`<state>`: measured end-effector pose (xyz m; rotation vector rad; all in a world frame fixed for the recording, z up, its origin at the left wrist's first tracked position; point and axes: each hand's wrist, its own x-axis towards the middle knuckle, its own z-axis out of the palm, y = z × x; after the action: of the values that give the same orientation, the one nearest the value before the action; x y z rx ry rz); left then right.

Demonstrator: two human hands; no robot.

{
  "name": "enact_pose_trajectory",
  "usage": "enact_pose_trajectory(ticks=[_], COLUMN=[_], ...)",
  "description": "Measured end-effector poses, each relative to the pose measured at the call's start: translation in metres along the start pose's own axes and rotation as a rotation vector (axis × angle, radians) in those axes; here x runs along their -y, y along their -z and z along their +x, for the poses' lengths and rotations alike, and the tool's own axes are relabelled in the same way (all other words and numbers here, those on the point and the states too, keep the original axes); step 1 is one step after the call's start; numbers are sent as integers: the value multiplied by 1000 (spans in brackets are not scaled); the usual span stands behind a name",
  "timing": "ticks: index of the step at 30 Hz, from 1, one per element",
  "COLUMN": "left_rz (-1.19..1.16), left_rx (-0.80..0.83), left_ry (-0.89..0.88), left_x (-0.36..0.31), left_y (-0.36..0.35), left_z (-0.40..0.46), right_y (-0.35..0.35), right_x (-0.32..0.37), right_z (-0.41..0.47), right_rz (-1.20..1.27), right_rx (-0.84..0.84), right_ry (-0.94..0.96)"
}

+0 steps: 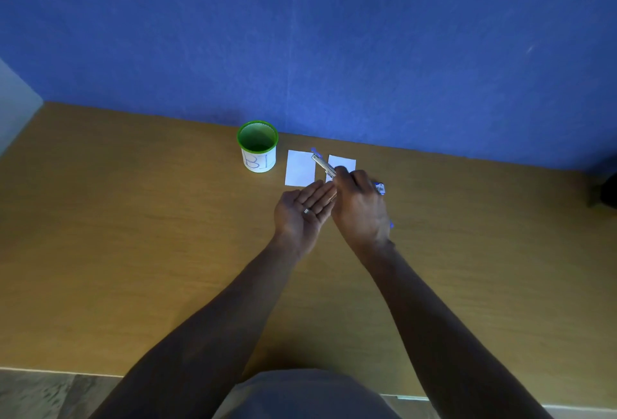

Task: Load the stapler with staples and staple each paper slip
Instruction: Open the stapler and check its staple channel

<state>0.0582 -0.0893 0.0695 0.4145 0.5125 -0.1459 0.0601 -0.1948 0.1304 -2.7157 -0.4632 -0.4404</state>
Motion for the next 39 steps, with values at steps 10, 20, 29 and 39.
enact_pose_trajectory(ticks=[10,20,29,39], left_rz=[-63,-73,85,516], left_rx=[8,39,-6,-222], left_ry=[16,17,-166,-403], left_x=[3,-10,-74,-145], left_y=[-4,1,-3,-21], left_z=[-2,2,37,102], right_y=[-5,-26,-44,-52], right_x=[-9,-37,-39,-43], right_z=[-6,-11,-26,-25], right_rz=[109,790,1290,1364], right_rx=[146,95,138,203], right_ry=[-24,-609,-956,-1007])
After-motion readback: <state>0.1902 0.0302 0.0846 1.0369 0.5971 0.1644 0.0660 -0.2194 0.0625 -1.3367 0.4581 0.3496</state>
